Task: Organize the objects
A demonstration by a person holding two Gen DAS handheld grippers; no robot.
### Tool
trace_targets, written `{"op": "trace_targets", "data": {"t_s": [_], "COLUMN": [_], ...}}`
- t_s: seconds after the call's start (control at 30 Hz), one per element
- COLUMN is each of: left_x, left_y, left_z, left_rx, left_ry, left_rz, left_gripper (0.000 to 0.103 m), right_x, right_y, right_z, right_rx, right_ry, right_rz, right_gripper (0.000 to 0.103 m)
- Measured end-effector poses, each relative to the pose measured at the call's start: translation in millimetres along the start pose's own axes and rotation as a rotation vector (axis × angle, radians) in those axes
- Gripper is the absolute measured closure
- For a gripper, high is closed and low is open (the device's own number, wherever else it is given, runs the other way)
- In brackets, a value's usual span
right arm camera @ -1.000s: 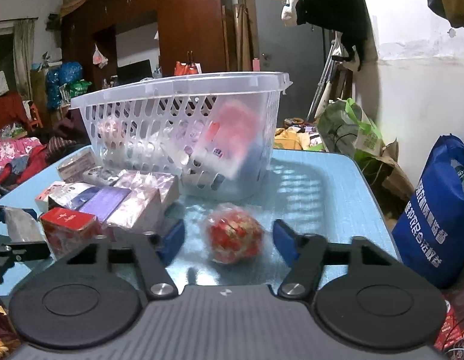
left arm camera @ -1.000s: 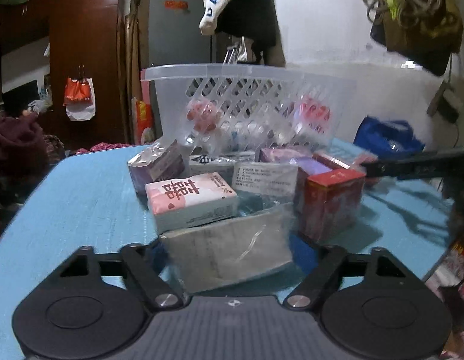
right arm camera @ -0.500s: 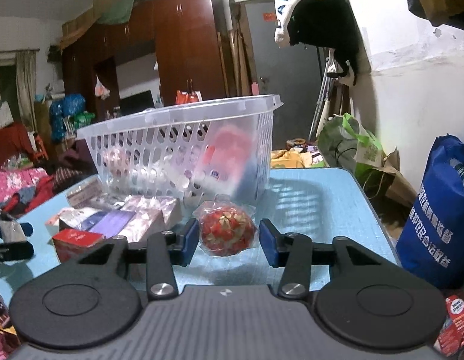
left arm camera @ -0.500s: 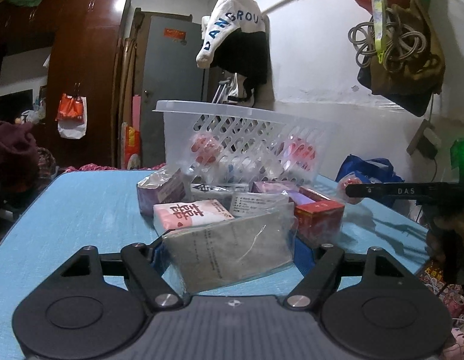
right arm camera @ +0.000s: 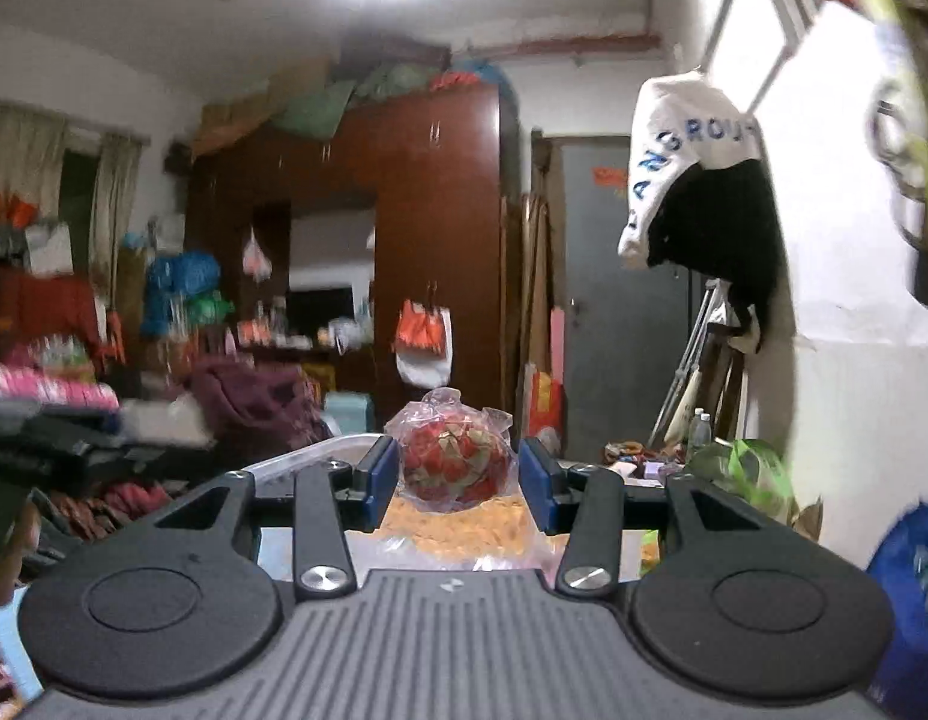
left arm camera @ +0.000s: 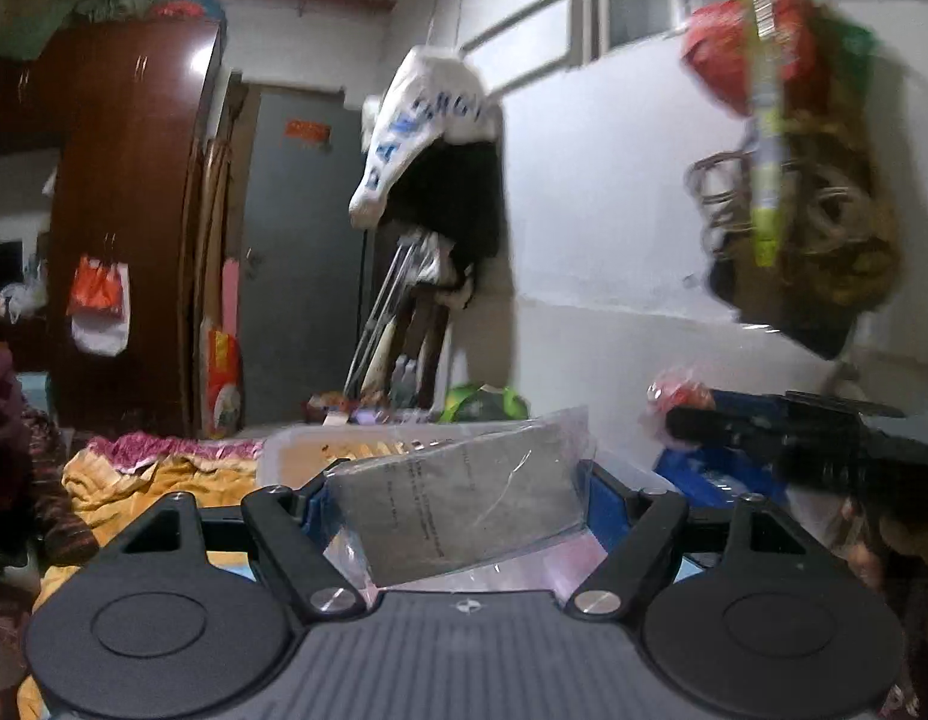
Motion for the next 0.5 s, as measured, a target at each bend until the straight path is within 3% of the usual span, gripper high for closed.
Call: {"op": "trace_targets", "data": {"t_s": [0.1,0.17,0.2,0.23,0.27,0.37,0.43,0.5], "left_x": [52,75,80,81,75,33,8,-7], "left_y": [-11,-15,-16,-16,-15,-9,-7,-10], "left_z": [-12,-10,-8,-7,-6,4,18,40], "left_rx": [-0.023,-0.017,-0.009,-0.001,0.003,0.040,0.022,0.010], "left_ry": [-0.125,-0.162,-0.164,-0.164,-0.150,-0.050,-0.039,-0.085], "left_rz": [-0.027,-0.062,-0.085,-0.100,-0.107,-0.108,-0.080,-0.060], "left_gripper": [0.022,0.018,0.013,0.012,0.011,0.000,0.000,0.000], "right_x": [53,75,79,78,74,26,-5,-16], "right_y": [6,7,7,6,4,-1,0,-3], "right_z": [-9,-6,-4,-4,-3,7,26,56], "right_rx": [0.003,0.011,0.016,0.014,0.003,0.014,0.071,0.094], "right_ry": [-0.105,-0.156,-0.161,-0.156,-0.146,-0.050,0.004,-0.073], "right_rz": [-0.001,-0.016,-0.010,0.005,0.021,0.021,0.011,-0.011], "right_gripper": [0.054,0.047,0.031,0.008,0.001,0.000,0.000,0.000]}}
Point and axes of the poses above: each gripper's, at about its wrist camera, not at the fingertips, and x roughly the way its jaws point, y to its right, z to its underside, the point moved 3 cm from there along x, roughly the way its jaws point, and after that the axes turned 3 degrees about -x, right-handed, at the moved point
